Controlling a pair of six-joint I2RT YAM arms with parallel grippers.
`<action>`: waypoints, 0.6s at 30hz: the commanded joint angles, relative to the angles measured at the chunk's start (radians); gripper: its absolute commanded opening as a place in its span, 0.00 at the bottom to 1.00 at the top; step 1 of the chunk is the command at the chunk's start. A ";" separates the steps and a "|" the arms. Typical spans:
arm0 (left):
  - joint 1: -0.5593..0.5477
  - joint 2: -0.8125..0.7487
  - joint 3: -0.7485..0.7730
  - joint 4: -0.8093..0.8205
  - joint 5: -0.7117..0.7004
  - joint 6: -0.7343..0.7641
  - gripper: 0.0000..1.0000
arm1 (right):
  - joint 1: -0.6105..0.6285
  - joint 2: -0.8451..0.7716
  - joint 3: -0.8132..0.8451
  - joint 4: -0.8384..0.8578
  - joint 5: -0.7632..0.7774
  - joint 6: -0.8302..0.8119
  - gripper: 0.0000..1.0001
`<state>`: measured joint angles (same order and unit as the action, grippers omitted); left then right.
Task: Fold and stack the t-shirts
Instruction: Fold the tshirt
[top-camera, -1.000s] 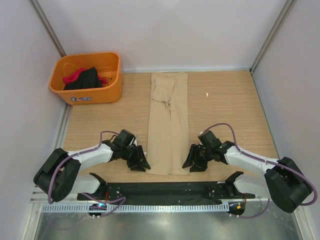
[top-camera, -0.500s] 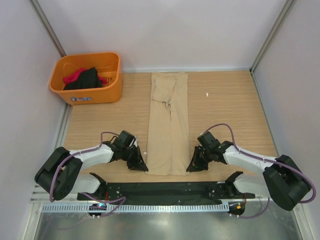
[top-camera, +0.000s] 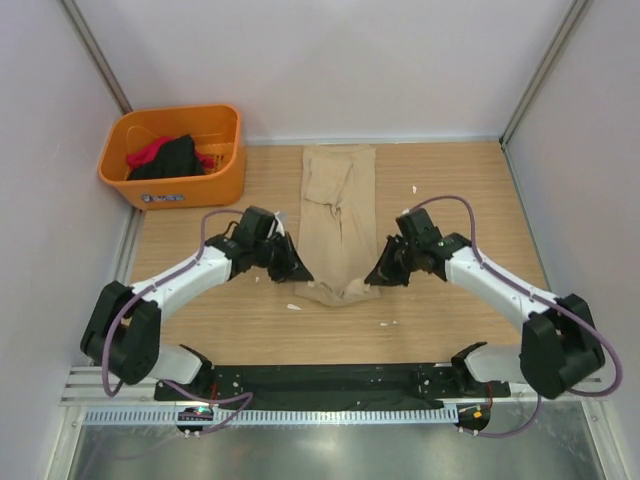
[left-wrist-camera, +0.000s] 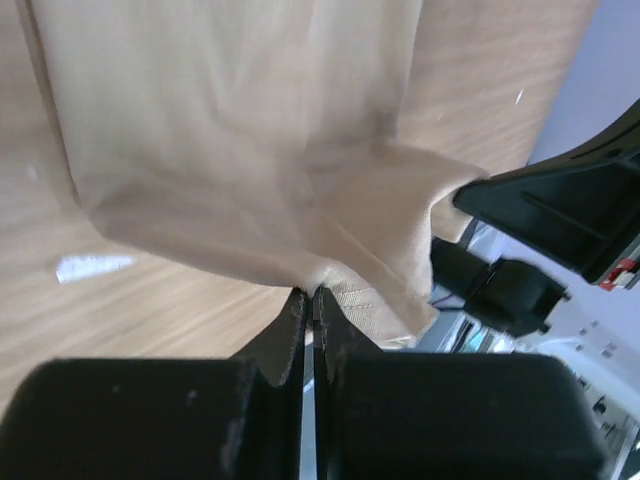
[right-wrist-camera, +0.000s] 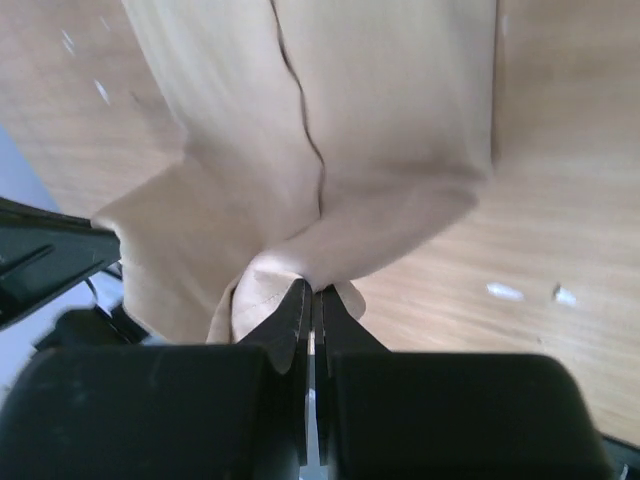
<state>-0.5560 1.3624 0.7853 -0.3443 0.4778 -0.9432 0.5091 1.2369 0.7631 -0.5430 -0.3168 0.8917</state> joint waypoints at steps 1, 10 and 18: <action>0.077 0.113 0.144 0.004 -0.010 0.032 0.00 | -0.069 0.136 0.145 -0.024 -0.021 -0.109 0.01; 0.208 0.459 0.480 0.028 0.045 0.026 0.00 | -0.234 0.566 0.632 -0.175 -0.059 -0.299 0.01; 0.249 0.624 0.653 0.021 0.065 0.006 0.00 | -0.303 0.760 0.841 -0.207 -0.137 -0.339 0.01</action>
<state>-0.3218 1.9671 1.3823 -0.3283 0.5087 -0.9348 0.2138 1.9743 1.5242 -0.7132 -0.4007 0.5972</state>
